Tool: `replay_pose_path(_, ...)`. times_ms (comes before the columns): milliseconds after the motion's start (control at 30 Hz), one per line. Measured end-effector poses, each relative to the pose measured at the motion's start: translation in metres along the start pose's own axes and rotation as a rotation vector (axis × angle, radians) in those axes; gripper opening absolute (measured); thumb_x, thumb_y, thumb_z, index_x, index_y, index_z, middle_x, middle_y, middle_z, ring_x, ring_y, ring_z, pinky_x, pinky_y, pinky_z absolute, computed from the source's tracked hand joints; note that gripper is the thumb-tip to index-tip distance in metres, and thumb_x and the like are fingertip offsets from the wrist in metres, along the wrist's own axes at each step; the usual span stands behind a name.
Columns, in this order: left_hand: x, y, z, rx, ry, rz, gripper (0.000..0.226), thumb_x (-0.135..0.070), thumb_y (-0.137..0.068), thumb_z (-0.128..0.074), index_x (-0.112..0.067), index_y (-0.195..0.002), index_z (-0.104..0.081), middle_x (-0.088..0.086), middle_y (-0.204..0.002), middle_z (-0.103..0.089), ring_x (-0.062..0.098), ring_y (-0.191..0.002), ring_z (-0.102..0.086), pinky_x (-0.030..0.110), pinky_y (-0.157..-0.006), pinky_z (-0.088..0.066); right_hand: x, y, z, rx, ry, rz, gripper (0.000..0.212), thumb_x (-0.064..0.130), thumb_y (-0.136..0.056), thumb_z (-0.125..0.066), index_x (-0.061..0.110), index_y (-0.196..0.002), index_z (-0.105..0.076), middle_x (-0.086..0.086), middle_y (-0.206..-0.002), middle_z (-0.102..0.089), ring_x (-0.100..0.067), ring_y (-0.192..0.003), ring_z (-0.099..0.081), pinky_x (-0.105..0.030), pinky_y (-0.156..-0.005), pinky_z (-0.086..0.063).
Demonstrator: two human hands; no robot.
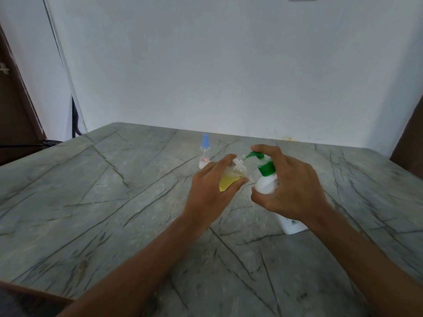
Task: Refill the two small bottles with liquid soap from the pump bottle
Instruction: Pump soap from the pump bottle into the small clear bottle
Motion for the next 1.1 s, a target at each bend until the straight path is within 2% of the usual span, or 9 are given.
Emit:
replay_pose_path(67, 0.0013, -0.0009, 0.0013, -0.015, -0.004, 0.007, 0.054, -0.043, -0.078, -0.072, -0.018, -0.124, -0.057, -0.005, -0.105, -0.067, -0.002, -0.086, -0.055, 0.005, -0.075, -0.044, 0.0015, 0.0001, 0.0002, 0.016, 0.026, 0.005, 0.096, 0.052, -0.059, -0.072, 0.043, -0.142, -0.025, 0.006, -0.098, -0.066, -0.011, -0.071, -0.054, -0.032, -0.065, -0.055)
replay_pose_path(167, 0.0032, -0.0013, 0.0012, -0.018, -0.016, 0.012, 0.055, -0.044, -0.078, -0.072, -0.019, -0.124, -0.057, -0.005, -0.107, -0.067, -0.003, -0.086, -0.054, 0.008, -0.075, -0.046, 0.0024, -0.0003, 0.0001, 0.036, 0.035, -0.001, 0.108, 0.051, -0.061, -0.072, 0.046, -0.148, -0.009, 0.005, -0.1, -0.067, -0.011, -0.07, -0.055, -0.032, -0.063, -0.055)
replay_pose_path(333, 0.0028, -0.0023, 0.0013, -0.006, -0.017, 0.015, 0.055, -0.046, -0.079, -0.069, -0.02, -0.126, -0.056, -0.007, -0.107, -0.067, -0.003, -0.086, -0.054, 0.011, -0.076, -0.048, 0.0011, -0.0013, -0.0008, 0.036, 0.043, 0.0, 0.092, 0.054, -0.06, -0.07, 0.04, -0.14, -0.029, 0.005, -0.095, -0.066, -0.013, -0.071, -0.056, -0.034, -0.065, -0.055)
replay_pose_path(467, 0.0006, -0.0017, 0.0015, -0.005, -0.012, 0.002, 0.054, -0.044, -0.078, -0.071, -0.019, -0.124, -0.057, -0.005, -0.106, -0.068, 0.0, -0.085, -0.057, 0.01, -0.074, -0.048, 0.0012, -0.0021, 0.0003, 0.037, -0.007, 0.002, 0.087, 0.052, -0.059, -0.073, 0.038, -0.135, -0.034, 0.004, -0.098, -0.067, -0.014, -0.072, -0.058, -0.032, -0.067, -0.055)
replay_pose_path(633, -0.0002, 0.0019, -0.0011, 0.016, 0.001, -0.012, 0.056, -0.04, -0.078, -0.074, -0.016, -0.125, -0.056, -0.001, -0.108, -0.068, 0.01, -0.088, -0.062, 0.029, -0.075, -0.055, 0.0032, -0.0028, 0.0019, 0.018, -0.037, 0.019, 0.08, 0.047, -0.058, -0.078, 0.037, -0.127, -0.039, 0.002, -0.098, -0.068, -0.018, -0.075, -0.061, -0.035, -0.068, -0.057)
replay_pose_path(700, 0.0002, 0.0024, -0.0011, 0.022, -0.003, -0.014, 0.057, -0.039, -0.078, -0.074, -0.016, -0.126, -0.056, 0.0, -0.108, -0.068, 0.011, -0.089, -0.062, 0.032, -0.076, -0.055, 0.0038, -0.0029, 0.002, 0.014, -0.041, 0.029, 0.077, 0.046, -0.057, -0.078, 0.036, -0.125, -0.042, 0.002, -0.096, -0.068, -0.018, -0.074, -0.062, -0.035, -0.066, -0.056)
replay_pose_path(900, -0.002, 0.0019, -0.0011, 0.025, -0.003, -0.018, 0.055, -0.04, -0.078, -0.074, -0.015, -0.124, -0.057, -0.001, -0.106, -0.068, 0.008, -0.086, -0.061, 0.019, -0.073, -0.05, 0.0036, -0.0018, 0.0028, -0.008, -0.031, 0.033, 0.076, 0.047, -0.058, -0.075, 0.034, -0.125, -0.042, 0.004, -0.095, -0.068, -0.016, -0.072, -0.059, -0.034, -0.064, -0.055)
replay_pose_path(1000, 0.0004, 0.0006, 0.0011, -0.001, 0.009, -0.009, 0.055, -0.042, -0.078, -0.072, -0.017, -0.125, -0.057, -0.003, -0.106, -0.068, 0.003, -0.087, -0.059, 0.016, -0.074, -0.051, 0.0037, -0.0004, 0.0018, 0.006, 0.003, 0.028, 0.086, 0.049, -0.06, -0.072, 0.039, -0.137, -0.033, 0.005, -0.092, -0.066, -0.014, -0.07, -0.056, -0.034, -0.064, -0.055)
replay_pose_path(1100, 0.002, -0.0003, 0.0021, -0.009, -0.001, 0.006, 0.056, -0.045, -0.078, -0.07, -0.019, -0.126, -0.056, -0.004, -0.109, -0.067, -0.001, -0.089, -0.055, 0.007, -0.076, -0.046, 0.003, 0.0, 0.0006, 0.028, 0.024, 0.025, 0.1, 0.051, -0.062, -0.071, 0.044, -0.147, -0.017, 0.005, -0.098, -0.067, -0.014, -0.071, -0.057, -0.033, -0.065, -0.055)
Point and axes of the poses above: each hand's wrist, its own y-axis away from the middle knuckle, its own z-axis out of the back of the hand, x = y × z, the point moved 3 cm from there along -y, towards the middle knuckle
